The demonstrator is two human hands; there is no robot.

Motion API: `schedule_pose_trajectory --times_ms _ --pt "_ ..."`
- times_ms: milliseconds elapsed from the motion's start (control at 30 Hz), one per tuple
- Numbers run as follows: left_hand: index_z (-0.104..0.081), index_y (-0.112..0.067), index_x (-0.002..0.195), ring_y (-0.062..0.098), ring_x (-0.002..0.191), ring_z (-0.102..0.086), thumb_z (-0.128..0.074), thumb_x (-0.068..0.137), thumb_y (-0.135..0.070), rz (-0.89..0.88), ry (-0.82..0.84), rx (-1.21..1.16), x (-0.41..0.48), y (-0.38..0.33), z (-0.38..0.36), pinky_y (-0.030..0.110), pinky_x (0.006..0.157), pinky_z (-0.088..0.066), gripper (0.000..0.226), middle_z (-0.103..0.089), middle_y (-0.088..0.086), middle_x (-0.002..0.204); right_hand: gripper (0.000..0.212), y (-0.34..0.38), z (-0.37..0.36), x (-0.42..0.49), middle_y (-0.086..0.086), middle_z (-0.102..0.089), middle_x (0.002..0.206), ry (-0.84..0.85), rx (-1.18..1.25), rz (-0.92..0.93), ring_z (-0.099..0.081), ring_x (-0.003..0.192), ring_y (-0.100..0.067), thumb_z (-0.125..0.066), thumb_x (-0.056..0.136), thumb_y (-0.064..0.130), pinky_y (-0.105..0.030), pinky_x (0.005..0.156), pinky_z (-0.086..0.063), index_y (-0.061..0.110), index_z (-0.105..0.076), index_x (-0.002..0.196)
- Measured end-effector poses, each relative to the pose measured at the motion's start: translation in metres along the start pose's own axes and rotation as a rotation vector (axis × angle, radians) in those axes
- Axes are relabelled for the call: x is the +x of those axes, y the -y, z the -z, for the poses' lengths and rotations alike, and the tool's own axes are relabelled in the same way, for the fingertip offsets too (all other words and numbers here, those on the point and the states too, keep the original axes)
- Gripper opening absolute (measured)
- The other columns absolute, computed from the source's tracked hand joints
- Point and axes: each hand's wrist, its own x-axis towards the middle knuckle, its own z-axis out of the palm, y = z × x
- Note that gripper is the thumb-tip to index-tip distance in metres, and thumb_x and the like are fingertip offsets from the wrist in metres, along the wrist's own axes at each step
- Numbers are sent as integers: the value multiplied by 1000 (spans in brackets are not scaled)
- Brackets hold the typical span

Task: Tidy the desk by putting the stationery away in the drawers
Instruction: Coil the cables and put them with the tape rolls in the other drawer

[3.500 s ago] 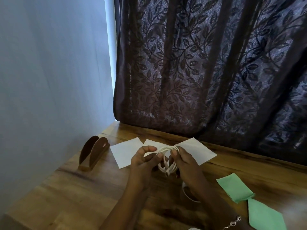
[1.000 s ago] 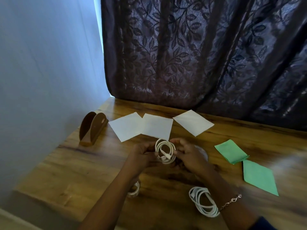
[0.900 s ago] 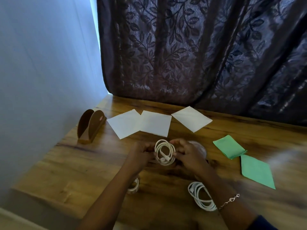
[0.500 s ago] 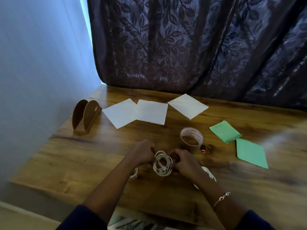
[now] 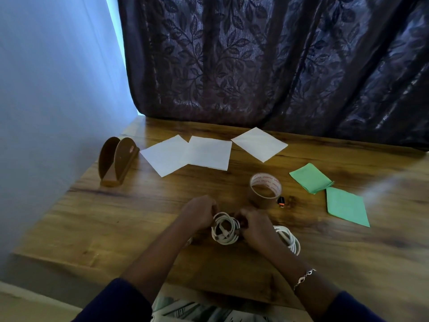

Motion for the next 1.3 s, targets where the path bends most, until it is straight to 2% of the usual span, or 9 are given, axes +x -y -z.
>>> schedule_pose_trajectory --times_ms 200,300,567,700,800,900,1067,1200,1300 --pt "-66 -12 106 18 93 -62 -58 88 -15 -119 -206 -89 -9 12 8 32 92 -45 20 -70 3 101 41 -4 2 -7 6 -52 99 -184 66 102 -48 79 1 -62 86 14 -8 64 -37 19 -51 125" --pt "-67 -8 105 20 98 -57 -58 89 -13 -200 -424 -166 -22 18 17 24 83 -35 19 -68 6 103 30 -10 4 -18 0 -59 97 -389 80 238 -50 75 4 -63 85 11 -5 62 -35 15 -59 114" --pt "-68 -9 100 19 95 -57 -42 77 -56 -188 -590 -342 -49 39 10 22 72 -44 59 -66 2 99 20 -38 5 -40 0 -65 91 -548 -79 327 -61 82 -14 -48 83 24 -22 67 -47 16 -66 89" --pt "-58 -29 110 17 104 -53 -48 67 -65 -34 -661 -459 -69 50 -13 33 81 -46 57 -57 -9 104 23 -22 5 -36 -1 -66 86 -549 -161 462 -63 76 -14 -46 80 22 -19 64 -48 14 -68 85" --pt "-48 -41 108 14 107 -50 -53 63 -63 -19 -659 -514 -81 53 -24 35 88 -45 51 -52 -14 107 18 -18 11 -19 -7 -68 94 -578 -221 433 -67 78 -21 -58 80 14 -25 64 -53 7 -69 92" --pt "-45 -37 114 15 109 -50 -70 64 -49 -23 -633 -522 -86 47 -27 35 89 -45 57 -51 -9 113 44 -27 21 3 -14 -67 110 -503 -314 249 -67 92 -35 -78 66 3 -42 74 -55 2 -66 108" --pt "-42 -31 120 10 105 -49 -80 69 -16 -16 -622 -550 -86 44 -36 22 85 -42 66 -47 -6 119 45 -38 25 20 -14 -56 130 -379 -400 202 -53 119 -35 -59 85 4 -43 99 -42 6 -53 129" --pt "-43 -23 131 6 108 -46 -80 69 -17 -3 -598 -587 -93 50 -42 0 81 -35 73 -44 -10 120 42 -42 26 23 -16 -60 125 -411 -346 191 -56 115 -35 -58 82 -5 -41 97 -44 4 -58 123" --pt "-37 -27 134 7 119 -42 -81 67 -19 -12 -575 -634 -100 63 -43 12 93 -36 80 -42 -10 128 37 -27 30 21 -17 -68 108 -497 -294 299 -64 98 -35 -65 75 -8 -40 83 -52 4 -65 110"
